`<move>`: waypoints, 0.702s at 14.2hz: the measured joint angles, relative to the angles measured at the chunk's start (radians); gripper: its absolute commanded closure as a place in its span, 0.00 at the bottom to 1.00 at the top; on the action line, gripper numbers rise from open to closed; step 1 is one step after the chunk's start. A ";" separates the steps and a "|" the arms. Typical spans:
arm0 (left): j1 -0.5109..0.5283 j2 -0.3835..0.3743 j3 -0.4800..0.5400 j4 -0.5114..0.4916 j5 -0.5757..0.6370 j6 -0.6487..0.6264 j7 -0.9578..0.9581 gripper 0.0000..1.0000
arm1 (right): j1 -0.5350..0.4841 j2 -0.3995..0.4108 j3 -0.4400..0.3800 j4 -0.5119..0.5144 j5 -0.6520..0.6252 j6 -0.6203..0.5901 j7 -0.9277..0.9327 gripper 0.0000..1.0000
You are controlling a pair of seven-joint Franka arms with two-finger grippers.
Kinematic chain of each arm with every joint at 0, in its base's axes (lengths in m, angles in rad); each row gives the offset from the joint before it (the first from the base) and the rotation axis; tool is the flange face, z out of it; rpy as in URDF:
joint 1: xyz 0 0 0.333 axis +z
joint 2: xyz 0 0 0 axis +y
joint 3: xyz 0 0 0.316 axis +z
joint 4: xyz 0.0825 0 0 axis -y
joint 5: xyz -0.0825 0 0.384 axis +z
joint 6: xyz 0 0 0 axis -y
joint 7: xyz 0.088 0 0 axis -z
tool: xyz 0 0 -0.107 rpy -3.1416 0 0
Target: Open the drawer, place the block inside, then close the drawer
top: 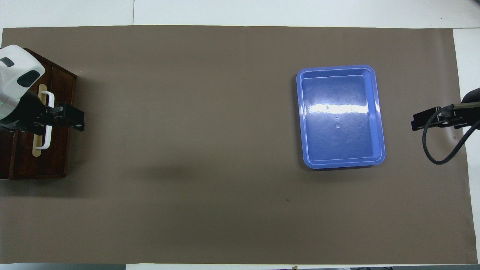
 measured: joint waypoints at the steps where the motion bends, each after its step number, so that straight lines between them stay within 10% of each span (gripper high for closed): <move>1: 0.000 -0.001 0.000 0.003 0.000 -0.003 0.002 0.00 | 0.000 0.000 0.000 0.000 0.000 0.000 0.000 0.00; 10: 0.000 -0.006 0.004 0.035 0.000 -0.041 0.025 0.00 | 0.000 0.000 0.000 0.000 0.000 0.000 0.000 0.00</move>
